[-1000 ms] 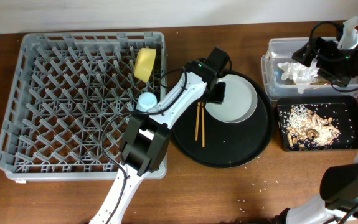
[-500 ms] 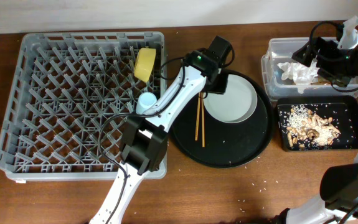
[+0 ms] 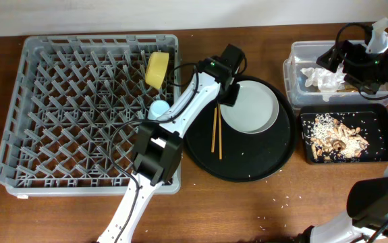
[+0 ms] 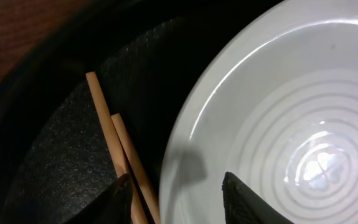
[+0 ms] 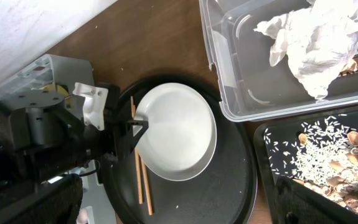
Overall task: Sort waste into correct bins and load items into the dishwasher rack
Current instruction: 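Reach left gripper to the white plate's edge and grasp it, then carry the white plate to the rack's back and stand it upright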
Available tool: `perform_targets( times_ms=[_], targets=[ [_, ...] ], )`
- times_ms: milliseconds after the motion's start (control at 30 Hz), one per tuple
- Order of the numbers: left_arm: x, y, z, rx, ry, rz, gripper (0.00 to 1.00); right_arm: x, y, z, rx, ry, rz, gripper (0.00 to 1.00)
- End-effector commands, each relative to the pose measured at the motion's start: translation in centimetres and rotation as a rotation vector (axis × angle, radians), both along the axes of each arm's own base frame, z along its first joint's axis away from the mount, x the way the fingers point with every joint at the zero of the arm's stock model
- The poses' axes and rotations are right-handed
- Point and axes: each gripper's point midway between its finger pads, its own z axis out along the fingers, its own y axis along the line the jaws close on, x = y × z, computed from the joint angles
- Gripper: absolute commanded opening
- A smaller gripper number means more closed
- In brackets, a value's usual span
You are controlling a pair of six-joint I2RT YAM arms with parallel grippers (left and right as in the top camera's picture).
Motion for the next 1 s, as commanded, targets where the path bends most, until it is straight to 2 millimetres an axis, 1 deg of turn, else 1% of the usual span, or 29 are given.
perform_targets(
  times_ms=[0,67,167,400,433,500,600,700,833,867,900,967],
  targets=[
    [-0.8,-0.6,-0.4,-0.011,0.028,-0.035,0.39,-0.2,-0.2,1.0,-0.02,-0.029,0.003,0.99],
    [-1.3,-1.1,-0.4,-0.022,0.04,-0.047,0.35,-0.2,-0.2,1.0,-0.02,-0.029,0.003,0.99],
    [-1.8,-1.8,-0.4,-0.021,0.039,-0.062,0.35,-0.2,-0.2,1.0,-0.02,-0.029,0.003,0.98],
    [-2.2,-2.1,-0.7,-0.013,0.044,-0.07,0.34,-0.2,-0.2,1.0,-0.02,-0.029,0.003,0.99],
    [-2.2,-2.1,-0.8,-0.012,0.045,-0.07,0.31,-0.2,-0.2,1.0,-0.02,-0.029,0.003,0.99],
    [-2.2,-2.1,-0.8,-0.013,0.044,-0.07,0.18,-0.2,-0.2,1.0,-0.021,-0.029,0.003,0.99],
    [-2.2,-2.1,-0.8,-0.013,0.044,-0.07,0.05,-0.2,-0.2,1.0,-0.021,-0.029,0.003,0.98],
    [-2.2,-2.1,-0.8,-0.015,0.042,-0.071,0.01,-0.2,-0.2,1.0,-0.021,-0.029,0.003,0.99],
    [-2.0,-2.1,-0.6,-0.018,0.038,-0.069,0.01,-0.2,-0.2,1.0,-0.02,-0.029,0.003,0.98],
    [-1.9,-2.1,-0.3,-0.022,0.036,-0.064,0.01,-0.2,-0.2,1.0,-0.02,-0.029,0.003,0.99],
    [-1.7,-2.0,0.6,-0.027,0.029,-0.06,0.01,-0.2,-0.2,1.0,-0.021,-0.029,0.003,0.98],
    [-1.0,-1.6,3.1,-0.04,0.009,-0.049,0.01,-0.2,-0.2,1.0,-0.02,-0.029,0.003,0.98]
  ],
)
